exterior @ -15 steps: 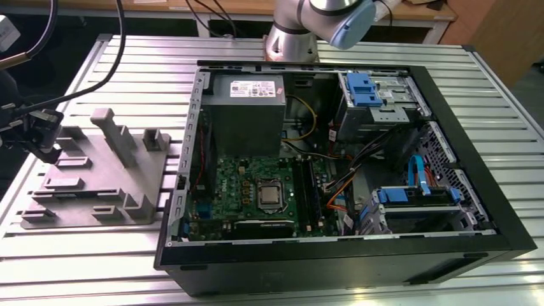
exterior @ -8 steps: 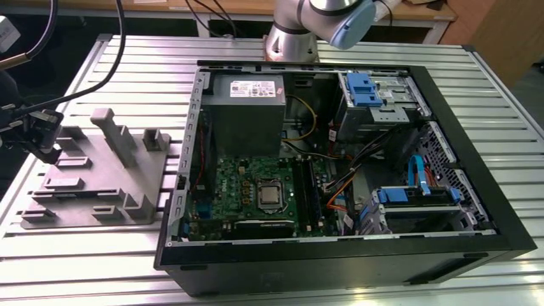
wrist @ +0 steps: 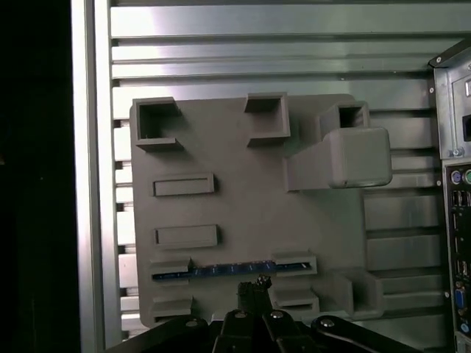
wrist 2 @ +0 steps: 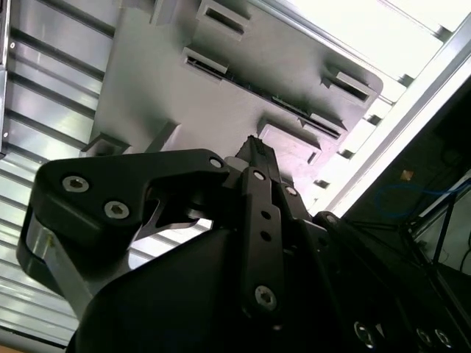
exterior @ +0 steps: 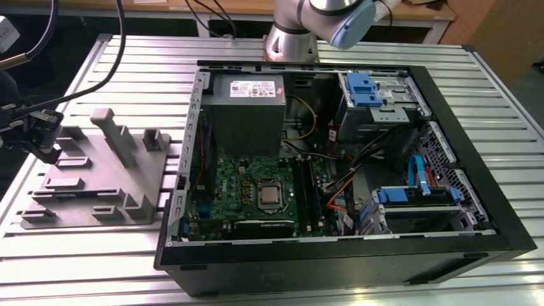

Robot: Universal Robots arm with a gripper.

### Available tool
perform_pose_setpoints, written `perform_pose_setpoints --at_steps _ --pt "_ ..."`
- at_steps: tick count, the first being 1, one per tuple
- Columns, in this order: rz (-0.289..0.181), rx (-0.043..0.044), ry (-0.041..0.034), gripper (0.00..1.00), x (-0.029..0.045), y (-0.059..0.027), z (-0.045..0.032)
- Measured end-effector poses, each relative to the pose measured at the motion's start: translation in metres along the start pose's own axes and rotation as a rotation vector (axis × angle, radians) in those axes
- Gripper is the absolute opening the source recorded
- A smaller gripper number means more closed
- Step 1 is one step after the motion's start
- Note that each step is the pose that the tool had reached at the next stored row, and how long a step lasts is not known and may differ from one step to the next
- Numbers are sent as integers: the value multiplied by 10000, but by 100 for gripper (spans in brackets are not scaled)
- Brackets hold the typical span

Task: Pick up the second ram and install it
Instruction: 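Pick up the second ram and move it above second insertion slot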

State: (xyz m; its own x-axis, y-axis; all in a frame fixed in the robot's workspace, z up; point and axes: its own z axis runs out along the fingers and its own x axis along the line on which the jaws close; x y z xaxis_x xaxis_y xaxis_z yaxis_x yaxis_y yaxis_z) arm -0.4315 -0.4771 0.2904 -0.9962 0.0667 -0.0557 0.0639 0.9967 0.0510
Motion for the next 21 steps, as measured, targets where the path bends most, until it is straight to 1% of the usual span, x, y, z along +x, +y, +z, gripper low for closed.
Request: perform_pose_setpoints --at_steps 1,5,21 --pt "-110 -6 5 10 0 0 0" --pt "-790 -43 41 10 0 0 1" --pt "-3695 -169 190 10 1 -2 22"
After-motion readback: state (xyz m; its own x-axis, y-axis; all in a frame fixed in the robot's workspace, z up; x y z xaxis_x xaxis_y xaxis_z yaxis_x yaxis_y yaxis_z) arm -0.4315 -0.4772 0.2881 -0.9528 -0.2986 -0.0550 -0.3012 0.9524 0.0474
